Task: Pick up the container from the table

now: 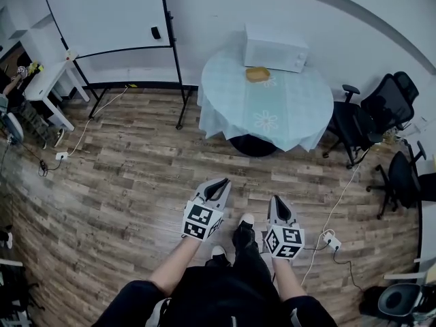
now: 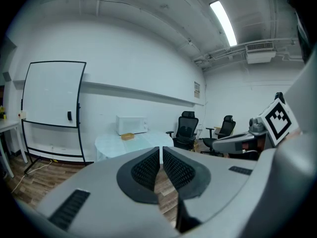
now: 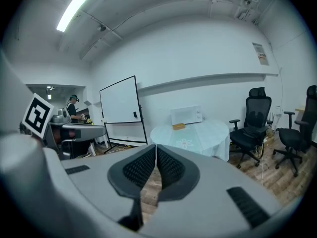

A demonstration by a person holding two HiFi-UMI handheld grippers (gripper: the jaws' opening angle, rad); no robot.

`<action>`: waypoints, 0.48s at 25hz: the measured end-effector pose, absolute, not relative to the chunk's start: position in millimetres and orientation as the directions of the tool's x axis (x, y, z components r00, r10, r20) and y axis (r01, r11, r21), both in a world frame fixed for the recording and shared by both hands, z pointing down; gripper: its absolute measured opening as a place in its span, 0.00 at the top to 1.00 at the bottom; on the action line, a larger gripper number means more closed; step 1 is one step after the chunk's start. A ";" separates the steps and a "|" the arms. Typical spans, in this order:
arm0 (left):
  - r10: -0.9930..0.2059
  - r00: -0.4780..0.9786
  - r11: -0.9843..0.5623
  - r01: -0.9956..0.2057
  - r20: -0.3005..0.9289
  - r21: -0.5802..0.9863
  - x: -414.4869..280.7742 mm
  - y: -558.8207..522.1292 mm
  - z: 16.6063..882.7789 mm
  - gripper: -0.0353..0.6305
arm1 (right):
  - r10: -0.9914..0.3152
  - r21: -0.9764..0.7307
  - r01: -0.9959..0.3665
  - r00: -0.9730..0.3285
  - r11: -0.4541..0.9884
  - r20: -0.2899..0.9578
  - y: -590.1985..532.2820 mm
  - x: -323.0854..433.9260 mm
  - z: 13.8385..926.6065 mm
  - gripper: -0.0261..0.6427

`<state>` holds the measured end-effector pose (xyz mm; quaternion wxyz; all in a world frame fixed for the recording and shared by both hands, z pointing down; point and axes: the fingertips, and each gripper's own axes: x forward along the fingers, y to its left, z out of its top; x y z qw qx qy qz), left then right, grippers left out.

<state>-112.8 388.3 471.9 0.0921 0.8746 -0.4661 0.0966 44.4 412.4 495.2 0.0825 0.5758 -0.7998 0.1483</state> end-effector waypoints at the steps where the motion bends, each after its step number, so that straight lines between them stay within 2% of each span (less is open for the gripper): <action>1: -0.798 0.547 -0.548 -0.833 0.254 0.070 -113.0 386.0 471.1 0.90 | -0.896 -0.143 -0.945 -0.325 0.294 0.302 410.1 43.8 494.9 0.92; 12: -0.798 0.541 -0.544 -0.836 0.266 0.068 -110.5 353.3 478.4 0.90 | -0.885 -0.160 -0.936 -0.350 0.314 0.307 373.5 38.1 502.2 0.92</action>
